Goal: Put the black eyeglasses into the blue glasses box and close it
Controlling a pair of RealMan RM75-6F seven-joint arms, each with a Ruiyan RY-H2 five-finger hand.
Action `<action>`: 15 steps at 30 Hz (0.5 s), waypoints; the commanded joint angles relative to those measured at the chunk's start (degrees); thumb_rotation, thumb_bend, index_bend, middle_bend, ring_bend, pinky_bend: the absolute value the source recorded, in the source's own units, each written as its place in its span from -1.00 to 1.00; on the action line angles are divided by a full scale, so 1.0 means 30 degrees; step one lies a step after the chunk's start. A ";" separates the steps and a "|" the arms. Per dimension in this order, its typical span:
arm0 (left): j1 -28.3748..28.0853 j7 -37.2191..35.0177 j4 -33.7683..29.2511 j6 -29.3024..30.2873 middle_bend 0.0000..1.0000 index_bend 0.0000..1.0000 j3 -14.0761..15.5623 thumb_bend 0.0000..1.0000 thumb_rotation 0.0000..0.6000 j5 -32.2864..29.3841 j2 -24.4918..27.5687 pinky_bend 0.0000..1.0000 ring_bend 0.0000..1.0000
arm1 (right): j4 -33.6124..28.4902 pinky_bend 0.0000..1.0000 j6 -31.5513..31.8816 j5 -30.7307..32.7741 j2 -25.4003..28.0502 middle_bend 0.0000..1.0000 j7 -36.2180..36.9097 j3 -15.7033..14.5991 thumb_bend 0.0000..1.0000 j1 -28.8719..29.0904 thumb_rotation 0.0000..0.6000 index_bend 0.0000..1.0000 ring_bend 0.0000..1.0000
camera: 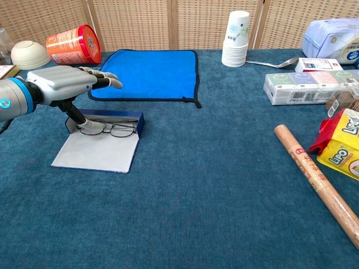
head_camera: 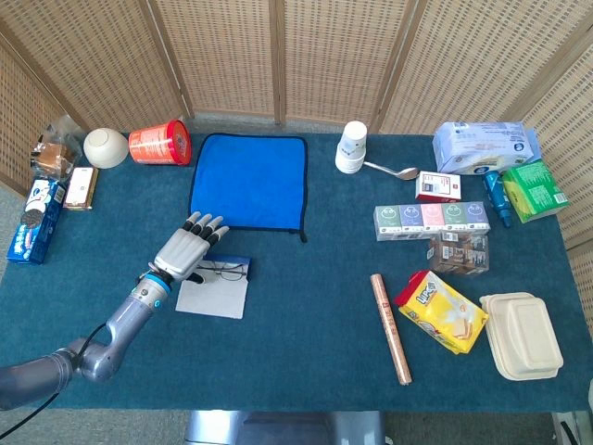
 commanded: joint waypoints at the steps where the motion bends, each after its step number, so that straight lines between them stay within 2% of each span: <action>1: 0.0033 -0.0019 -0.0196 -0.0039 -1.00 -0.87 0.0050 -0.58 0.34 -0.0065 0.0122 -1.00 -1.00 | -0.0008 -0.53 0.0054 -0.0023 0.0030 -0.42 -0.0007 0.0004 -0.16 -0.0024 0.39 -0.66 -0.57; 4: 0.0007 -0.0235 -0.0716 -0.0261 -1.00 -0.90 0.0098 -0.58 0.33 -0.0087 0.0505 -0.95 -1.00 | -0.0018 -0.53 0.0057 -0.0108 0.0042 -0.42 -0.0033 -0.0014 -0.15 -0.0009 0.39 -0.66 -0.57; 9: -0.0135 -0.0755 -0.2784 -0.1040 -0.97 -0.90 0.0056 -0.58 0.25 -0.0420 0.1975 -0.89 -1.00 | -0.0055 -0.53 -0.0084 -0.0176 -0.0027 -0.42 -0.0149 -0.0018 -0.14 0.0099 0.39 -0.67 -0.56; 15: -0.0700 -0.0590 -0.4555 -0.2682 -0.90 -0.91 0.0253 -0.57 0.18 -0.1858 0.3426 -0.82 -1.00 | 0.0175 -0.53 -0.0165 -0.0310 -0.0355 -0.42 -0.0050 -0.0094 -0.14 0.0163 0.39 -0.66 -0.55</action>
